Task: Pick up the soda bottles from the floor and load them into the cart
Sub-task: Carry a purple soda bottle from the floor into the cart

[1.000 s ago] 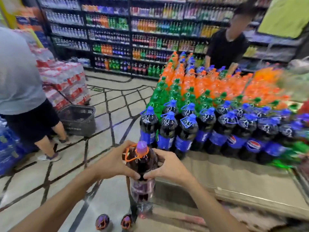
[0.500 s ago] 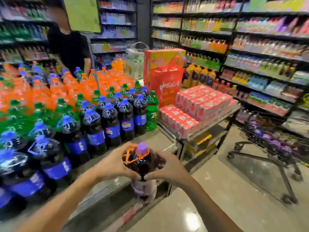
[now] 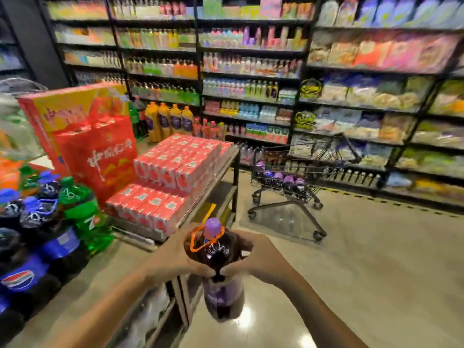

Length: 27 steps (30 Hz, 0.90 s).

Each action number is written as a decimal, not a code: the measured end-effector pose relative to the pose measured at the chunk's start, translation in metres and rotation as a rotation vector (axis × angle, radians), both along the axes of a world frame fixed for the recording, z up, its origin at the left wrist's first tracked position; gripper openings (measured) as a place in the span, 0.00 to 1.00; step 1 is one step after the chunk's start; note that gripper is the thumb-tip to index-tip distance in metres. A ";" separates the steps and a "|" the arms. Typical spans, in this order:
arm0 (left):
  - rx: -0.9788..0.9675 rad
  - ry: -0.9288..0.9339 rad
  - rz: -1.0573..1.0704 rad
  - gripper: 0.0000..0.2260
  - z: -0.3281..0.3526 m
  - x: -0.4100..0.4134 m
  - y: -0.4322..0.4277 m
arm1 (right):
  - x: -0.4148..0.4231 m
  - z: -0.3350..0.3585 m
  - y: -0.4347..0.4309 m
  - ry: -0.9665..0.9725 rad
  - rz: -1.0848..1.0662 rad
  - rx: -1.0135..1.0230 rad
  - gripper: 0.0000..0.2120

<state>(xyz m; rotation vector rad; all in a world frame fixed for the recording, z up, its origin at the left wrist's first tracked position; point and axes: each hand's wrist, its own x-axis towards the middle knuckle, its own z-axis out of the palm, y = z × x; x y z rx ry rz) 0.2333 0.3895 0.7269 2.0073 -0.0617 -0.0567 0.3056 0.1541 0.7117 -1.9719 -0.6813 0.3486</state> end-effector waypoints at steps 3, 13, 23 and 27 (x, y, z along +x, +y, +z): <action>0.029 0.009 -0.099 0.39 -0.001 0.051 0.002 | 0.030 -0.002 -0.008 0.002 -0.085 -0.002 0.33; 0.041 0.058 -0.403 0.38 0.012 0.214 -0.006 | 0.121 0.004 -0.014 0.046 -0.355 0.003 0.32; 0.019 0.090 -0.575 0.39 0.009 0.370 -0.049 | 0.239 -0.003 -0.051 0.052 -0.508 0.063 0.30; 0.042 0.076 -0.574 0.41 0.006 0.438 -0.072 | 0.306 -0.005 -0.074 0.043 -0.503 0.074 0.30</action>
